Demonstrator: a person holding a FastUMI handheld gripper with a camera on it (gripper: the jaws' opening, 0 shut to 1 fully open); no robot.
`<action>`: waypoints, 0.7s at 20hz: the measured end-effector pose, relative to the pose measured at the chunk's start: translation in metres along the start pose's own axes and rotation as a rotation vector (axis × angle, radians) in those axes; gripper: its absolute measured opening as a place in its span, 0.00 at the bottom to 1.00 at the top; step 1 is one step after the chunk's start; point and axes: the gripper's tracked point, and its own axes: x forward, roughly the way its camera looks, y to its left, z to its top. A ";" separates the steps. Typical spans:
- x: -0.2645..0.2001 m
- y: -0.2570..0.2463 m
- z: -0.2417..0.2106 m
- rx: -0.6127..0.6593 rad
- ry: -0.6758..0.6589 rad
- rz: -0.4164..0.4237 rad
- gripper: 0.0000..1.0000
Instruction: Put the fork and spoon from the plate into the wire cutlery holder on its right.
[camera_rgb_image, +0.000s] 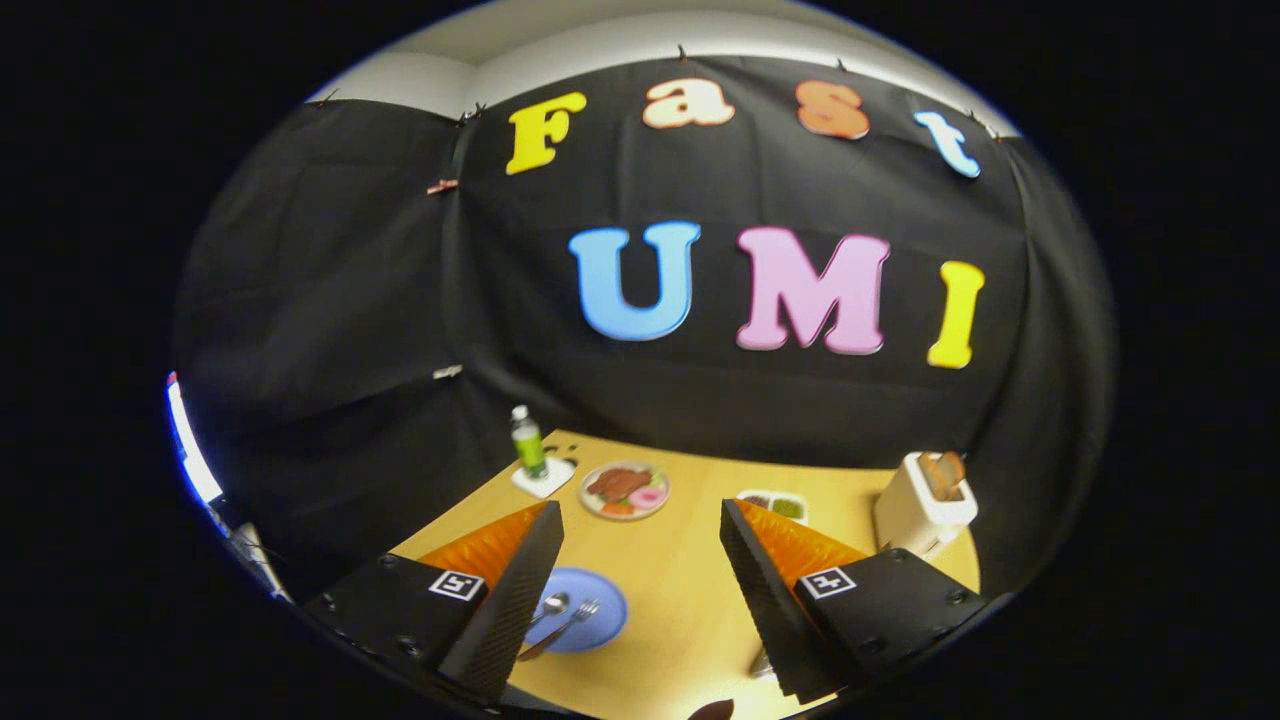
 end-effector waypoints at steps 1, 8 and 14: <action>0.007 0.011 -0.020 0.016 0.070 0.023 0.98; 0.054 0.052 -0.157 0.019 0.468 0.090 0.96; 0.103 0.072 -0.248 0.047 0.677 0.063 0.86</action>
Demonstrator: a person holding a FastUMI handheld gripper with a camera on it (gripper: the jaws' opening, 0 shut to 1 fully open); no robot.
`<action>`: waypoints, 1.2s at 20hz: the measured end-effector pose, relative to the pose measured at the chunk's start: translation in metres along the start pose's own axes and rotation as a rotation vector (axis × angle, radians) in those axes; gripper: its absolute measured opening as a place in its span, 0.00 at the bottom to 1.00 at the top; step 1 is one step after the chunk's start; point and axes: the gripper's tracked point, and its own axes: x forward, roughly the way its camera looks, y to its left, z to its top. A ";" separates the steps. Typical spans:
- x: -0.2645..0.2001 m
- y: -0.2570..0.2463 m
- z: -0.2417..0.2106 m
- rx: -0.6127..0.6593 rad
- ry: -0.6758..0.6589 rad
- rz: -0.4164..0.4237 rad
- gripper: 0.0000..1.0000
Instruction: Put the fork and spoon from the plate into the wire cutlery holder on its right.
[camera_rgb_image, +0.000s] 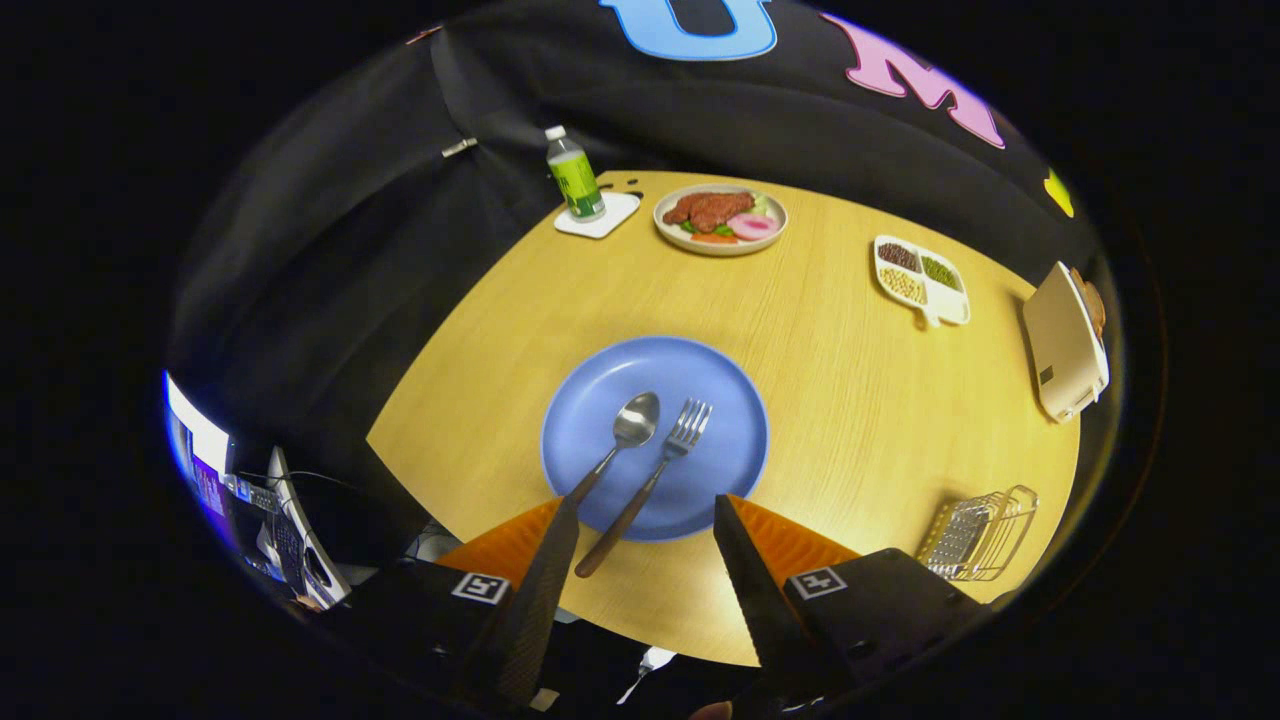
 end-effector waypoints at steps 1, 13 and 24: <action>0.012 0.000 -0.004 0.006 0.020 -0.012 0.79; 0.090 -0.007 -0.046 0.120 0.223 -0.117 0.32; 0.032 -0.032 -0.008 0.227 0.088 -0.022 0.08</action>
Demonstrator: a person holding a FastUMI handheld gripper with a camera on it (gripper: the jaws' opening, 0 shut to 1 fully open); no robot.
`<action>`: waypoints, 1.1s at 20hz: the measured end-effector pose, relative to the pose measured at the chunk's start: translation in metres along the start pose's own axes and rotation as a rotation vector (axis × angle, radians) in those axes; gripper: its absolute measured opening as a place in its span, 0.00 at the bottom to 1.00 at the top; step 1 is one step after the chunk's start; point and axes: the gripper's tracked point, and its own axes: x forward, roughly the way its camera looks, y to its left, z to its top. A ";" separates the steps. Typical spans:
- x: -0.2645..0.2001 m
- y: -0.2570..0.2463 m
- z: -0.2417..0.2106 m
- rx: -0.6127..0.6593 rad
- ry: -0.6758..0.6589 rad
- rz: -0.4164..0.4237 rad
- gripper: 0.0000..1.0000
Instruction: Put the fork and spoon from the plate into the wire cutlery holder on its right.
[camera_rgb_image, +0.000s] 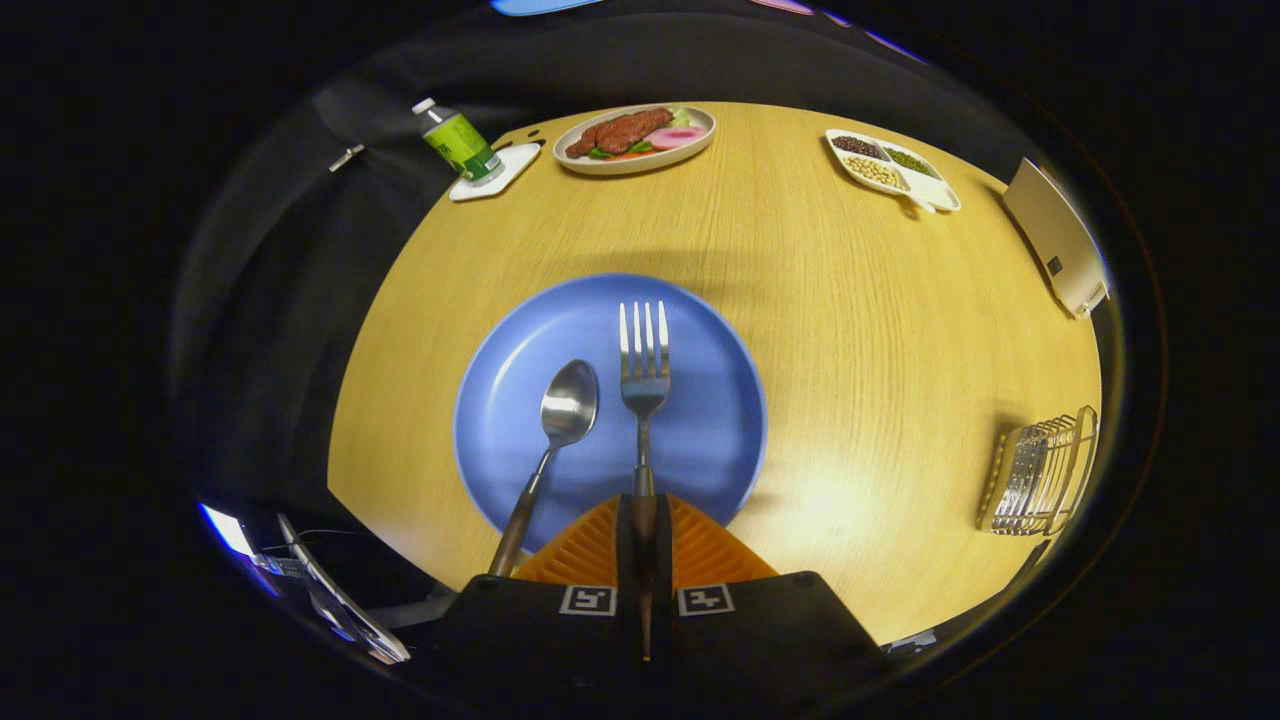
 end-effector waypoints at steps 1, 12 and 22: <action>-0.015 -0.002 0.005 -0.002 -0.021 0.023 0.08; -0.176 -0.156 0.001 -0.120 0.001 -0.081 0.08; -0.190 -0.272 -0.061 -0.164 0.504 -0.197 0.07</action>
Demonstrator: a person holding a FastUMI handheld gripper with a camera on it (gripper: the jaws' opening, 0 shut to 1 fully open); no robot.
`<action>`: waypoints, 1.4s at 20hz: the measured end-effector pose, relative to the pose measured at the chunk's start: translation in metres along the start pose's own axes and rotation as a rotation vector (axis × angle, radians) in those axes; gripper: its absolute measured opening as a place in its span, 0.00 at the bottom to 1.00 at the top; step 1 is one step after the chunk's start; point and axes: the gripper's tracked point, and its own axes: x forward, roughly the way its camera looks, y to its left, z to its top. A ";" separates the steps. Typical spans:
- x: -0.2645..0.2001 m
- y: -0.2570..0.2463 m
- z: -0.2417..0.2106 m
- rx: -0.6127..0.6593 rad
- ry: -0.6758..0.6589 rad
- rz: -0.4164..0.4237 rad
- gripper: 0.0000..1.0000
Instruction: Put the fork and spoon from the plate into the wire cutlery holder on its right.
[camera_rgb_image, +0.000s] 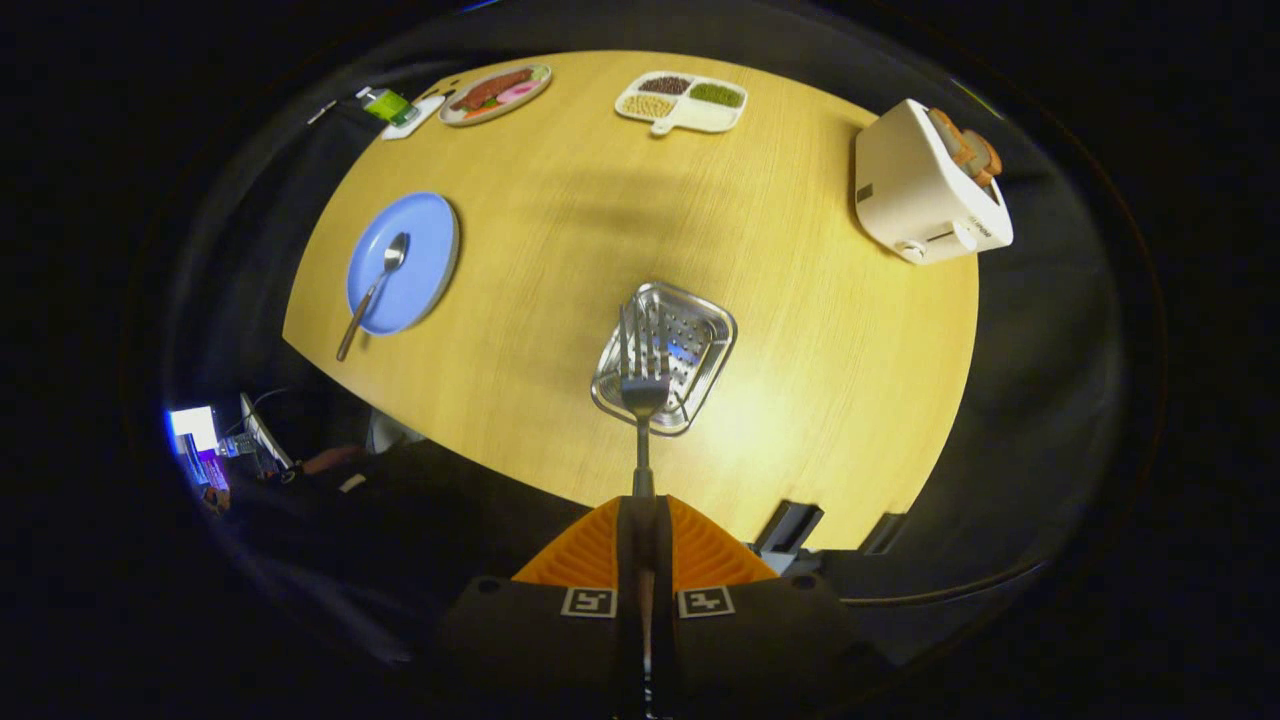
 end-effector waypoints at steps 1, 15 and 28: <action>0.008 -0.005 -0.001 -0.002 0.052 -0.008 0.08; 0.054 -0.015 0.034 0.025 0.345 -0.005 0.12; -0.017 0.050 0.086 0.070 -0.165 0.177 0.20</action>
